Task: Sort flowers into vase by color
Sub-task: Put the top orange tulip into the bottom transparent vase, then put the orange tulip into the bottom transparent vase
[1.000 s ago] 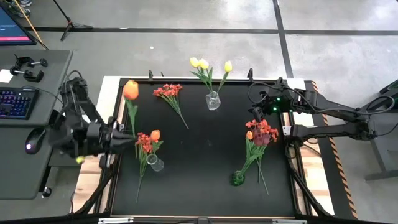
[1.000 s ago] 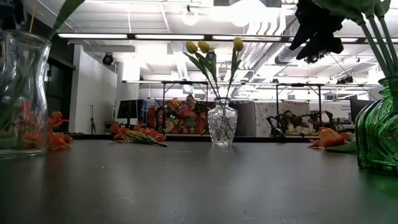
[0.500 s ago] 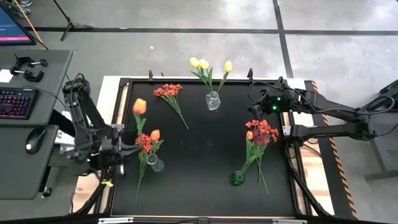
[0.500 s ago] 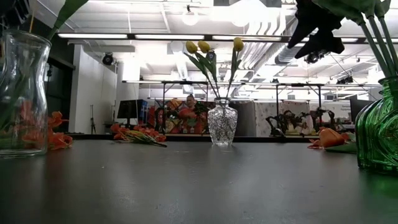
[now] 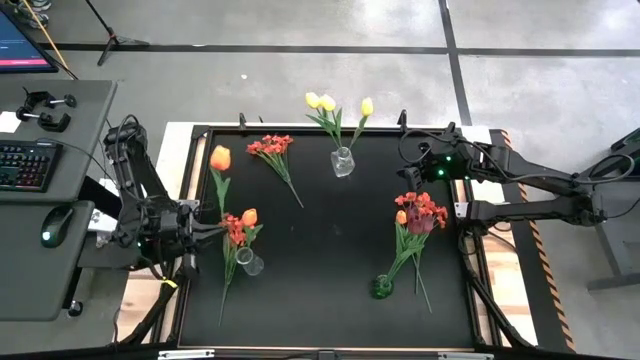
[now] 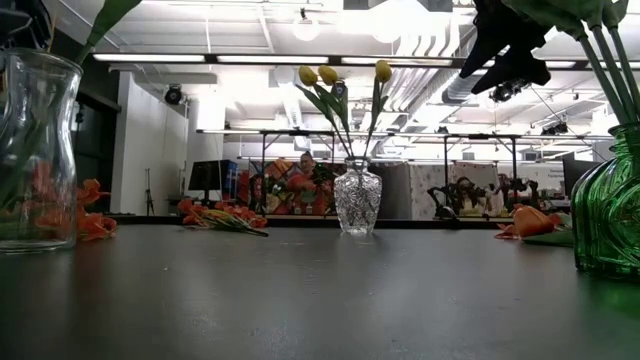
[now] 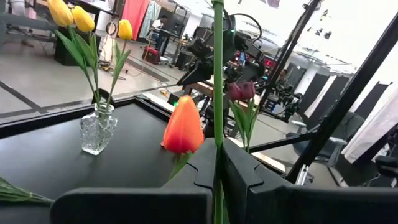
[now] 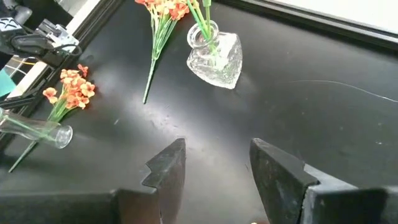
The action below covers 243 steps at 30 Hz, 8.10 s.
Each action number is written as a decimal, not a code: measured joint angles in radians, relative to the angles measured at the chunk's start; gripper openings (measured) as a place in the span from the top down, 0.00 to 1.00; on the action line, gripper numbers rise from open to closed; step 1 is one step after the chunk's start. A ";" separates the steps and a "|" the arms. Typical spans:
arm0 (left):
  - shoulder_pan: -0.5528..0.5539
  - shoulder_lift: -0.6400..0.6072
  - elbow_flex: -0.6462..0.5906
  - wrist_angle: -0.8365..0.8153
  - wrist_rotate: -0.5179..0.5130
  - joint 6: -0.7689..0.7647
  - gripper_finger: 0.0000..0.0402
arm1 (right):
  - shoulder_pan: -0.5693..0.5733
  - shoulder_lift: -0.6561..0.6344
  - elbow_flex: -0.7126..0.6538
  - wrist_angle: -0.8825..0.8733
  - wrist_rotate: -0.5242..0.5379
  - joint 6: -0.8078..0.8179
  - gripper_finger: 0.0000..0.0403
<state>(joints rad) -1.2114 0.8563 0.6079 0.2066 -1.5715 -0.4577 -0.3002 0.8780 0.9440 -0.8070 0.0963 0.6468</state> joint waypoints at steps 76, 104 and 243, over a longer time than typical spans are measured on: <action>0.211 0.265 -0.004 -0.545 0.003 -0.882 1.00 | 0.000 0.000 0.000 0.004 0.000 -0.056 0.58; 0.211 0.265 -0.004 -0.586 0.324 -0.661 1.00 | 0.000 0.000 0.000 0.004 0.000 -0.061 0.58; 1.461 -0.136 0.218 -0.276 2.447 -0.355 0.52 | 0.000 0.000 0.000 0.022 -0.055 -0.111 0.58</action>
<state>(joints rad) 0.2497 0.7203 0.8261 -0.0698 0.8758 -0.8125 -0.3001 0.8776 0.9436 -0.7849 0.0413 0.5362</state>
